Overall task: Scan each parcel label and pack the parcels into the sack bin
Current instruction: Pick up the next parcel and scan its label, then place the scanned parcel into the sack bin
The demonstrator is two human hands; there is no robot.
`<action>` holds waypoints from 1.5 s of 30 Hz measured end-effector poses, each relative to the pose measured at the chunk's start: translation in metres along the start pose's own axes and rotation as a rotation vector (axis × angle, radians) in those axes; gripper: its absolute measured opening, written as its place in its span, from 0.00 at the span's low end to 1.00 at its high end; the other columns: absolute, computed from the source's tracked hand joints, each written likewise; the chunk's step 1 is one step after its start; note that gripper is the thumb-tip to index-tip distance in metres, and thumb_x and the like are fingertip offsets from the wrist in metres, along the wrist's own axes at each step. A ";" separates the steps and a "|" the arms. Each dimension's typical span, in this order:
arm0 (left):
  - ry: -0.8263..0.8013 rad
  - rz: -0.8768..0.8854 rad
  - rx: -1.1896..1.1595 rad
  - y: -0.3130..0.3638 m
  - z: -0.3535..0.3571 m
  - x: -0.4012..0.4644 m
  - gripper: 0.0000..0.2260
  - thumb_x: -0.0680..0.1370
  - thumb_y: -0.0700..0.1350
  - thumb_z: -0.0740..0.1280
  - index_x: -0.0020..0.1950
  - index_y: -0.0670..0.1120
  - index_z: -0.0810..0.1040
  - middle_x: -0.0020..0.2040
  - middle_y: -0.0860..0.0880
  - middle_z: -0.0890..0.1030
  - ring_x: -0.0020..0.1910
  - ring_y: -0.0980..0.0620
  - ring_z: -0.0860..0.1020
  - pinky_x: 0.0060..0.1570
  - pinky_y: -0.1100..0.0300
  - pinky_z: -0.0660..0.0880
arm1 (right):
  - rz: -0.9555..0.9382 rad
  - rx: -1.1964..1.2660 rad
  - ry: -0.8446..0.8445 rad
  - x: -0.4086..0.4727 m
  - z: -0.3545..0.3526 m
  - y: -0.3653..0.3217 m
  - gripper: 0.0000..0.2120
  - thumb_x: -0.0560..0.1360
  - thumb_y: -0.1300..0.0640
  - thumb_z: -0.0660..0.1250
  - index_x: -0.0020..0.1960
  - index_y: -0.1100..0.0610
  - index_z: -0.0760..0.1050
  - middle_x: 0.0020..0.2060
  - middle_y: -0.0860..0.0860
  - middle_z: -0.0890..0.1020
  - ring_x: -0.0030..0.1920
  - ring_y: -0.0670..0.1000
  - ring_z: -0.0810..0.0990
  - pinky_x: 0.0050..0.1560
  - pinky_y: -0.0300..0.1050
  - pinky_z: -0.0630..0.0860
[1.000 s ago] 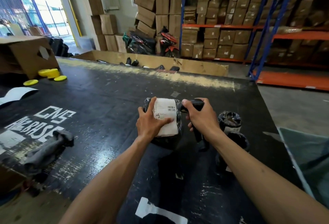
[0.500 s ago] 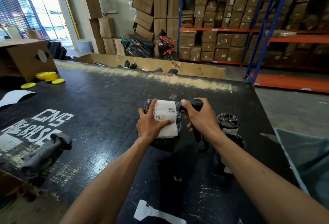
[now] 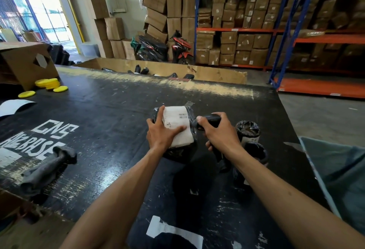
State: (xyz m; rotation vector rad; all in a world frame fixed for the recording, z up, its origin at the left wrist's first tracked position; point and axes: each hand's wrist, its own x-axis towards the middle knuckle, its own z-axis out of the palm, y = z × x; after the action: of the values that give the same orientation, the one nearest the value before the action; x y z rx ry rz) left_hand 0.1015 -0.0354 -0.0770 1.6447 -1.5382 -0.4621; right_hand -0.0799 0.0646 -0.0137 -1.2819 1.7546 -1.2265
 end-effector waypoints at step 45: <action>-0.460 0.310 -0.495 0.292 0.202 -0.111 0.30 0.74 0.70 0.65 0.75 0.65 0.65 0.54 0.63 0.81 0.49 0.66 0.81 0.49 0.61 0.80 | -0.217 0.004 0.179 0.050 -0.311 0.129 0.39 0.73 0.45 0.74 0.77 0.29 0.59 0.60 0.29 0.76 0.53 0.32 0.81 0.53 0.41 0.78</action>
State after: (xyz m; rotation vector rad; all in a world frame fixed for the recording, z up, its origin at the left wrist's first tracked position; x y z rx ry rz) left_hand -0.2579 0.0311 -0.0052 0.9374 -1.7851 -1.0067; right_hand -0.4147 0.1267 -0.0186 -1.4274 1.7693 -1.5073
